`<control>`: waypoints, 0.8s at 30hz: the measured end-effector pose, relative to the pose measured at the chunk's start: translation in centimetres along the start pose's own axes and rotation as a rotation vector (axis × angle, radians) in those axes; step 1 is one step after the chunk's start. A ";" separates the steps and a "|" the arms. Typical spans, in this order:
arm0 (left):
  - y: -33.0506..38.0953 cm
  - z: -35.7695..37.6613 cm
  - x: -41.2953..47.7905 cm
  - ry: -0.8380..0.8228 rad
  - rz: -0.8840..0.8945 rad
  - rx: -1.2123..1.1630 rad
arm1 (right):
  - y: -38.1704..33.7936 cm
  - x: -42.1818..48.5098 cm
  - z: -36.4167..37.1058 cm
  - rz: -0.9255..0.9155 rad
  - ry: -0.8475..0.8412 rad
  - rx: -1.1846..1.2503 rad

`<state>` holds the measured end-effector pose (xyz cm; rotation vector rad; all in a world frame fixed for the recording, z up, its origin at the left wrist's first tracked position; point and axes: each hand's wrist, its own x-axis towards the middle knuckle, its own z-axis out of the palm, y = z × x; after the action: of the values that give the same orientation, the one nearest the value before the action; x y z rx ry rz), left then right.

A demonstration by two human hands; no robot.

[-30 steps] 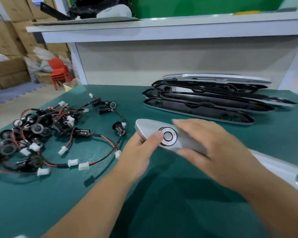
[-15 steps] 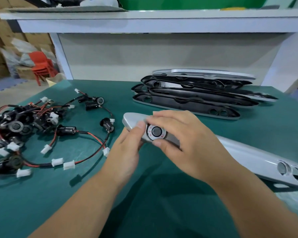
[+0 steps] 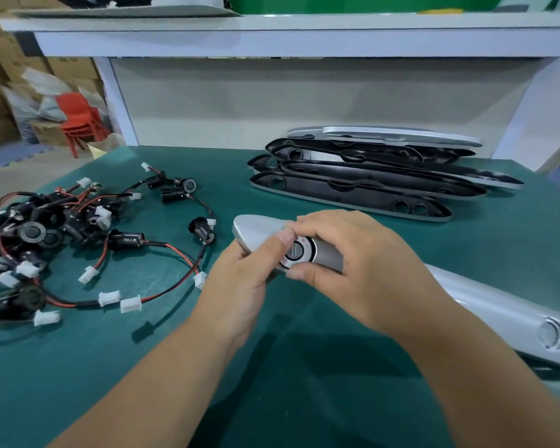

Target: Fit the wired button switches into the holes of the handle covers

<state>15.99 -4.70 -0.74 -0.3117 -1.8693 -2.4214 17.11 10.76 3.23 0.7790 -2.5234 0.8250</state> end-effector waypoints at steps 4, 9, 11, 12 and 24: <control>0.2 0.1 -0.1 0.021 -0.049 -0.054 | -0.7 0.1 0.3 0.073 -0.046 -0.048; 0.3 0.3 -0.2 0.019 -0.065 -0.134 | 0.2 0.2 -0.9 0.327 -0.157 0.029; 0.2 0.5 -0.2 0.034 -0.069 -0.141 | 0.2 0.4 -0.8 0.335 -0.169 0.001; 0.1 0.6 -0.2 0.046 -0.072 -0.146 | 0.1 0.4 -0.7 0.337 -0.169 -0.005; 0.2 1.0 -0.3 0.128 -0.102 -0.036 | -0.2 0.2 0.1 0.347 -0.064 -0.130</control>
<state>16.44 -3.83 -0.43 -0.0624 -1.8320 -2.4768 17.06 10.50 3.28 0.3346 -2.7816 0.7384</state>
